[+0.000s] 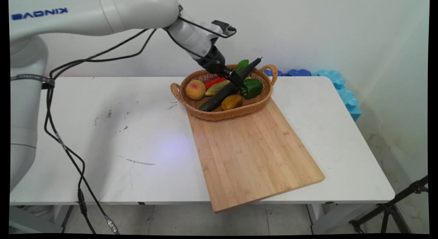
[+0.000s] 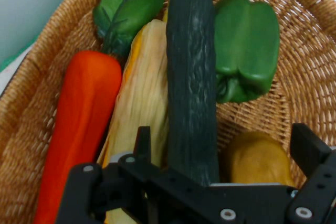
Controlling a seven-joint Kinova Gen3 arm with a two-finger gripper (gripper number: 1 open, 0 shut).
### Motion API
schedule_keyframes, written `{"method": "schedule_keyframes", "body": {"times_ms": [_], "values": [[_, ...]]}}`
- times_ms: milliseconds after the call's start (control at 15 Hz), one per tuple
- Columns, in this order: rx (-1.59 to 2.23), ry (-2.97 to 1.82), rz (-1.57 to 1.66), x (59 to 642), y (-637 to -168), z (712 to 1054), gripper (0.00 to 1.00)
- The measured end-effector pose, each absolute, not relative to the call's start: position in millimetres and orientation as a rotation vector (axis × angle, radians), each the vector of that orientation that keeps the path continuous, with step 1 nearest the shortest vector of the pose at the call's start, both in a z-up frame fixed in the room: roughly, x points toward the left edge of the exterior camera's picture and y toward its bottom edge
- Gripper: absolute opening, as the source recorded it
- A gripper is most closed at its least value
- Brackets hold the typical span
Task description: Pick up the cucumber from the vegetable basket, then place the picked object on the cutting board
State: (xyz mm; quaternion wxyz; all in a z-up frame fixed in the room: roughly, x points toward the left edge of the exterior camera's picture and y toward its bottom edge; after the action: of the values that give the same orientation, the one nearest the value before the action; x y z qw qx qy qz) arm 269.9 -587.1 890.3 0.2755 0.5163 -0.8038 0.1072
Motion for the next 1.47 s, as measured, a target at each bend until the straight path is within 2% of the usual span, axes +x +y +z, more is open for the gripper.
{"method": "schedule_keyframes", "body": {"times_ms": [733, 800, 1467], "values": [[1.423, -2.159, 0.293, 250, -610, 862, 1.0], [1.423, -2.159, 0.294, 249, -611, 861, 0.0], [1.399, -2.185, 0.317, 246, -612, 862, 0.0]]}}
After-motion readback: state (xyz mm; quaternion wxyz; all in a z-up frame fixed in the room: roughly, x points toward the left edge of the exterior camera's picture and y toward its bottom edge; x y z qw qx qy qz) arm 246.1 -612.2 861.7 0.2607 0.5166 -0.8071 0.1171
